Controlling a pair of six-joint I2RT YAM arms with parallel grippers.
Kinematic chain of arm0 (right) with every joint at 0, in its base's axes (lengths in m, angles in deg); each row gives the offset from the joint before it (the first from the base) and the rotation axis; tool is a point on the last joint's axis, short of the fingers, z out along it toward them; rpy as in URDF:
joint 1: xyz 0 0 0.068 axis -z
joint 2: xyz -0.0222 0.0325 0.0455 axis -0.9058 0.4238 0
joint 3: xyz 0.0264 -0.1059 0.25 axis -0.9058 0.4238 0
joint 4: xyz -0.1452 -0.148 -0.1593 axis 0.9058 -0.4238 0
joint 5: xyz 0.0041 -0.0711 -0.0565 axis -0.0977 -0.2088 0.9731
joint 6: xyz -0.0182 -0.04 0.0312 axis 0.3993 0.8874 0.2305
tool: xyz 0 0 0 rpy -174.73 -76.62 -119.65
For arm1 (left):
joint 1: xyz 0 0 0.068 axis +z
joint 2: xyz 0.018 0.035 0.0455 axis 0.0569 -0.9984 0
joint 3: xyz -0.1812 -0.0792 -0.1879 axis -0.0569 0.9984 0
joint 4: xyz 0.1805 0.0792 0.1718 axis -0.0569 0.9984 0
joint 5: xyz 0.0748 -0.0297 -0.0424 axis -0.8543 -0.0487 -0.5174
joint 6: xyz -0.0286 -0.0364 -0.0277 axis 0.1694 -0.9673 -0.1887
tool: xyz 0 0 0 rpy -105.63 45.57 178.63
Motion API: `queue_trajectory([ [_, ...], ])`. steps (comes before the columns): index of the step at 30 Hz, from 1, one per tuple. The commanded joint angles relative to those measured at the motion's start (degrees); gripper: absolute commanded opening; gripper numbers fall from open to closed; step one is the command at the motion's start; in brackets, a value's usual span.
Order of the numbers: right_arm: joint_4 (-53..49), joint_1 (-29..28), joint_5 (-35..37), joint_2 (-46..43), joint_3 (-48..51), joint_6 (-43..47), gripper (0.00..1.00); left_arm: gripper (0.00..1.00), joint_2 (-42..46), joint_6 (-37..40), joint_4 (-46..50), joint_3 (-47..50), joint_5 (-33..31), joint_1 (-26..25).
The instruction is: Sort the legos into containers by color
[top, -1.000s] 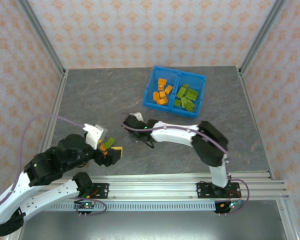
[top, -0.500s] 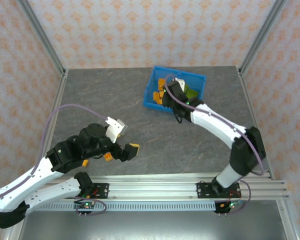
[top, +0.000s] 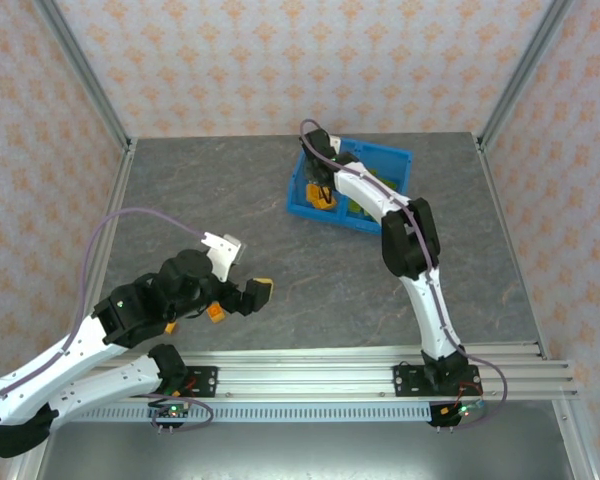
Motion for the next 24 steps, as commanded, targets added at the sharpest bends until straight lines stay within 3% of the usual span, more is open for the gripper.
queue_trajectory([
  [1, -6.2, 0.0, -0.9, -0.2, -4.9, 0.5, 0.54, 1.0, 0.8, -9.0, 5.3, 0.9, -13.0, -0.3],
  [4, -6.0, 0.0, -1.0, -3.7, -4.1, 0.8, 0.58, 1.0, 1.2, -18.1, 9.0, 1.8, -21.6, -0.3],
  [9, -4.3, -0.4, -1.8, -15.6, 4.7, 0.4, 0.58, 1.0, -0.1, -31.4, 15.4, 3.0, -27.2, -0.1],
  [13, 2.1, -3.3, -6.6, -32.9, 23.6, -0.7, 0.6, 1.0, -4.1, -35.6, 15.3, 6.4, -21.8, 1.4],
  [18, 8.7, -10.9, -13.6, -55.9, 48.2, -1.1, 0.86, 0.98, -7.8, -37.6, 9.7, 14.3, -13.3, 6.8],
  [24, 1.6, -12.5, -16.6, -67.7, 59.7, -6.2, 0.93, 0.98, -10.7, -36.6, 1.1, 21.8, -4.4, 13.4],
])
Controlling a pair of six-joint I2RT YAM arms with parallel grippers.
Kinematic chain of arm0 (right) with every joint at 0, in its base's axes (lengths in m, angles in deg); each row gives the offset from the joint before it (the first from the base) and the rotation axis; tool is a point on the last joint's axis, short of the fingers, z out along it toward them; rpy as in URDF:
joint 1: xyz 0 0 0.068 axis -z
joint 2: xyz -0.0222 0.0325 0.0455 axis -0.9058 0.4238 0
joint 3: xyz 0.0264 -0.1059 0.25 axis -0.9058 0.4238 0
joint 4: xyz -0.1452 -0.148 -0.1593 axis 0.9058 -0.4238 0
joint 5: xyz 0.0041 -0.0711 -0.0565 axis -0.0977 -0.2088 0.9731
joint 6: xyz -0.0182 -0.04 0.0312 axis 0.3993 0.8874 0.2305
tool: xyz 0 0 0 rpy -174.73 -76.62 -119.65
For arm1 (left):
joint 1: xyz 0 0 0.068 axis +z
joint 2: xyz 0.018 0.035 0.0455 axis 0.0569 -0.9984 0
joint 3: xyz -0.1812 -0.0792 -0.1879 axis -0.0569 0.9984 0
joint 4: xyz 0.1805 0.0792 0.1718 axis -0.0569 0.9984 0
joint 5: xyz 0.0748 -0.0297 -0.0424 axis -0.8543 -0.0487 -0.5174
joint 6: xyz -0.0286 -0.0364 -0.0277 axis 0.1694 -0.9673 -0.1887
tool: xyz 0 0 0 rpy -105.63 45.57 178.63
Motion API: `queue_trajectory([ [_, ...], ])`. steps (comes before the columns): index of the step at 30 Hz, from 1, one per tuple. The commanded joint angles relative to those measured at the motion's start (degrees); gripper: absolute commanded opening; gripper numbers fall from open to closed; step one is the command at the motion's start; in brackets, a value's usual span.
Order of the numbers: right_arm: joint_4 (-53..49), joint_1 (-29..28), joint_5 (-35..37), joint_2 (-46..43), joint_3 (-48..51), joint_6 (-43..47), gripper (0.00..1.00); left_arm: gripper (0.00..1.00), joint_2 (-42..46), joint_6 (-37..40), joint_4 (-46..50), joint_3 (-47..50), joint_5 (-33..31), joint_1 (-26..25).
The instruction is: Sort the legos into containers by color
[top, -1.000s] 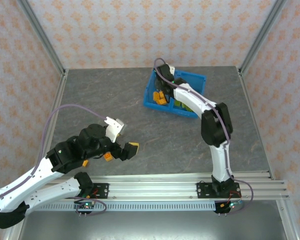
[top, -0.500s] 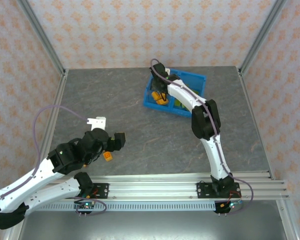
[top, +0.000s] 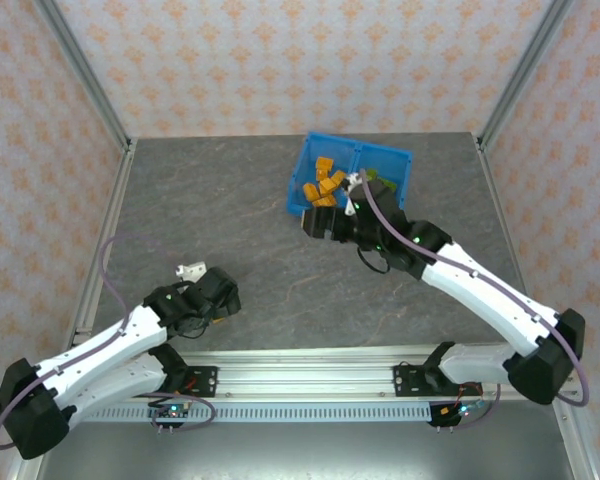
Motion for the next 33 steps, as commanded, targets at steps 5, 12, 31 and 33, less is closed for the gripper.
queue_trajectory([
  [5, -5.4, 0.2, -0.5, -5.0, 7.2, -5.6, 0.95, 0.87, -6.4, -0.7, -6.8, 1.6, 6.7, 2.7],
  [12, -7.1, -0.3, -1.0, -5.1, 6.5, -5.7, 0.95, 0.57, -10.5, -0.6, -9.0, 3.1, 5.3, 3.3],
  [31, -8.1, -0.6, 7.9, -9.8, 8.6, -8.8, 0.96, 0.14, -23.6, 13.6, -8.4, -34.6, 4.1, -0.5],
  [33, -8.1, -0.6, 8.8, -10.6, 8.2, -9.0, 0.96, 0.15, -32.0, 17.0, -9.8, -43.9, 1.8, -1.0],
])
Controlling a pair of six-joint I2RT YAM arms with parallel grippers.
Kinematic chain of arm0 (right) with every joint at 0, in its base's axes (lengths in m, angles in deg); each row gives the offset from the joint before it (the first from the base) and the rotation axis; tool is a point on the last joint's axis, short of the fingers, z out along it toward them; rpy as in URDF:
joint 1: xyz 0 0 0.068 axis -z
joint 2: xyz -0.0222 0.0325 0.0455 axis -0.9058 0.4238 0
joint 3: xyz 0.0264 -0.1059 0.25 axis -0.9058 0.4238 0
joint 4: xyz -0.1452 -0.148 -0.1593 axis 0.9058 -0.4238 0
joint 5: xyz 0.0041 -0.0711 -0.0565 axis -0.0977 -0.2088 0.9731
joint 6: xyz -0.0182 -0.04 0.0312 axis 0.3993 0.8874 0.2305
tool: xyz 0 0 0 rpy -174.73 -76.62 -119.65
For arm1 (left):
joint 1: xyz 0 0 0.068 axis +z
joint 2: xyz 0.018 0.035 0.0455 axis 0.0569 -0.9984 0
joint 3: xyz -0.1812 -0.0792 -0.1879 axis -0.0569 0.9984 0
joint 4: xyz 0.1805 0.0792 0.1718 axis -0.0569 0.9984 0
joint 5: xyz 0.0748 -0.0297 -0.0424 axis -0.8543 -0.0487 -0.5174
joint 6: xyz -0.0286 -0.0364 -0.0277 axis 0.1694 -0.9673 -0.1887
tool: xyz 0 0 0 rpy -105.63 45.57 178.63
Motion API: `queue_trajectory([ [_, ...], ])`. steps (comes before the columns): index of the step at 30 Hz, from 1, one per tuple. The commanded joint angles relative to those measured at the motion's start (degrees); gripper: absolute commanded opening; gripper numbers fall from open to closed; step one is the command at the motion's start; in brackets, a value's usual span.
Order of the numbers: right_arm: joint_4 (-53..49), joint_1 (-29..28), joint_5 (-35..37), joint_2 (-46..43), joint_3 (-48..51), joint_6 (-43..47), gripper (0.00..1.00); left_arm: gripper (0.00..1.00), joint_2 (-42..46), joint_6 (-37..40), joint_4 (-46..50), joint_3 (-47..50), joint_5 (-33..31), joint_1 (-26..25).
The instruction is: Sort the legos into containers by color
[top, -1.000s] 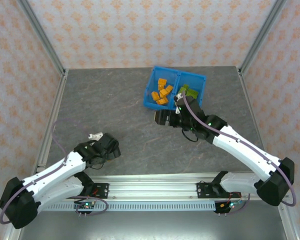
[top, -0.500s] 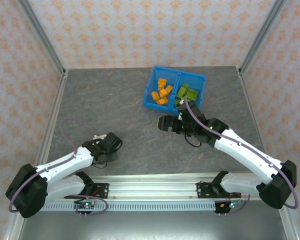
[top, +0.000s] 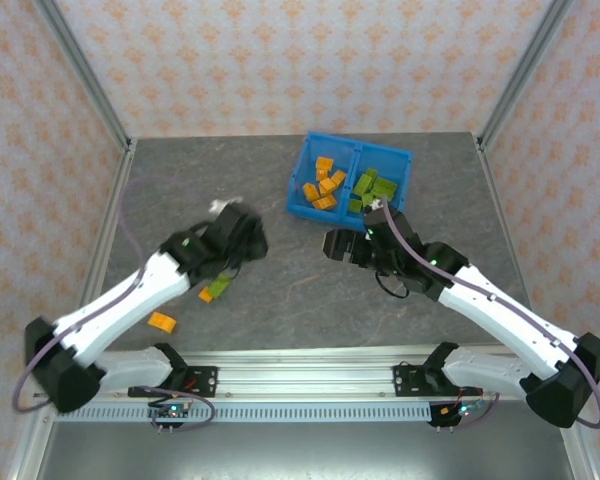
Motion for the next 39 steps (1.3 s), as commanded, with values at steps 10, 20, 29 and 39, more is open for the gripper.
queue_trajectory([
  [10, -1.2, -0.3, 6.7, -4.9, 1.6, -2.4, 0.96, 0.14, -49.2, 18.2, 0.8, -52.1, -13.3, 0.9],
  [20, -1.5, -0.3, 6.6, -5.7, 1.0, -0.8, 0.96, 0.24, -75.2, 22.5, 5.5, -83.7, -23.0, 2.8],
  [29, -1.4, -0.3, 6.4, -5.5, 1.1, -1.3, 0.96, 0.63, -70.4, 23.7, 4.5, -82.6, -16.1, 2.1],
  [39, -2.2, -0.3, 5.5, -5.8, 1.0, -1.7, 0.96, 0.67, -30.7, 17.1, -6.9, -38.4, -16.3, 0.4],
])
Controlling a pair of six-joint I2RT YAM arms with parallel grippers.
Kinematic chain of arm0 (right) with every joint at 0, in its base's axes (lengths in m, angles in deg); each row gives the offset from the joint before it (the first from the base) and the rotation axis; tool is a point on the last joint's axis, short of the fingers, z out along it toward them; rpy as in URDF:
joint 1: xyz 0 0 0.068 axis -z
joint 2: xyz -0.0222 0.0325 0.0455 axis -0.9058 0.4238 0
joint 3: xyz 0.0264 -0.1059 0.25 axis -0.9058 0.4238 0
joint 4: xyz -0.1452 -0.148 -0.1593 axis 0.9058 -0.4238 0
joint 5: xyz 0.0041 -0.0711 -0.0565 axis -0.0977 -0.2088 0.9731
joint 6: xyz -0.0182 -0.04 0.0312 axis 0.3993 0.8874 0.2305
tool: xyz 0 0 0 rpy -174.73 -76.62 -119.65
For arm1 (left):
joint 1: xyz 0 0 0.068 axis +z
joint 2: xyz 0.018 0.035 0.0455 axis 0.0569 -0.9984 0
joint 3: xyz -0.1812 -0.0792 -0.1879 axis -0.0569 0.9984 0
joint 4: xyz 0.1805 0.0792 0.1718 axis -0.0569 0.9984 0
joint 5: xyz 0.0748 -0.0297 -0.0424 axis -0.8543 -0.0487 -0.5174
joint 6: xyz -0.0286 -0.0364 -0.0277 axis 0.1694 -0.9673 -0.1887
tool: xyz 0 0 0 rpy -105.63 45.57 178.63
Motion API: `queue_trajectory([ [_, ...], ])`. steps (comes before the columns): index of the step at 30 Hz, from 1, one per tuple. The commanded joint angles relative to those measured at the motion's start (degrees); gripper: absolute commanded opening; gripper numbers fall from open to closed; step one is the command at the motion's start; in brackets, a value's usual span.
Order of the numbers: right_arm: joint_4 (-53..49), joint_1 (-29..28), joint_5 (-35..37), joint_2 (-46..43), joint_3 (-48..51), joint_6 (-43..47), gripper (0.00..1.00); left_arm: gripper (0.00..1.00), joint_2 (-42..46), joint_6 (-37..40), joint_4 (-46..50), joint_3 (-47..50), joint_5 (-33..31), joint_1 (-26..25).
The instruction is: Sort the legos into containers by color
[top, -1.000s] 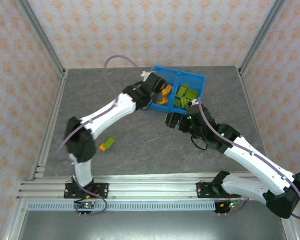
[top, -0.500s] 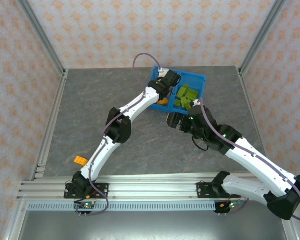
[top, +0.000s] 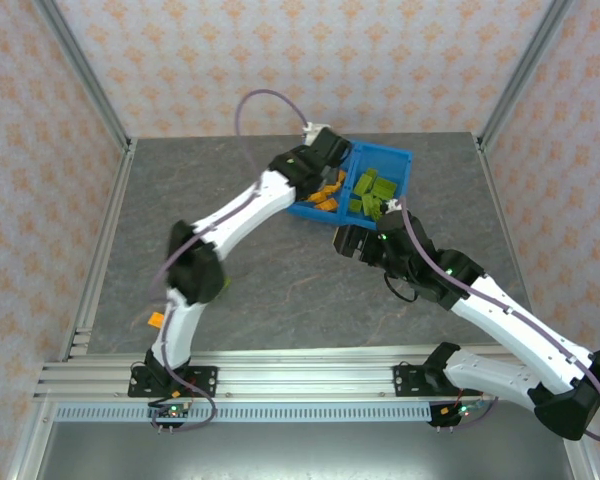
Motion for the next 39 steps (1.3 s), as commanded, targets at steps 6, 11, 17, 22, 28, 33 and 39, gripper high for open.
queue_trajectory([
  [6, 1.1, -0.3, -6.8, -0.5, 2.3, 2.8, 0.96, 0.69, 35.5, -9.9, 2.6, 38.7, -5.4, 0.5],
  [11, 0.6, -0.3, -7.0, 0.5, 2.9, 3.1, 0.96, 0.71, 45.5, -15.0, 9.7, 58.2, -6.7, 2.6],
  [17, 2.2, -0.3, -8.0, 2.4, 2.7, 2.6, 0.97, 0.82, 35.5, -12.4, 13.3, 61.6, -3.4, 8.0],
  [22, 1.4, -0.4, -7.1, 2.4, 1.9, 2.7, 0.96, 0.87, 27.9, -9.4, 8.0, 63.0, 7.7, 8.3],
  [28, 1.6, -0.4, -7.3, 2.7, 1.7, 2.5, 0.97, 0.81, 24.7, -8.6, 5.4, 65.1, 8.4, 9.4],
  [33, 1.0, -0.4, -7.0, 3.0, 1.1, 1.9, 0.97, 0.66, 23.2, -8.1, 2.7, 66.7, 10.8, 10.2],
  [39, 0.8, -0.4, -6.9, 4.2, 0.1, 1.3, 0.96, 0.53, 24.3, -9.4, 1.3, 68.6, 12.5, 10.6],
])
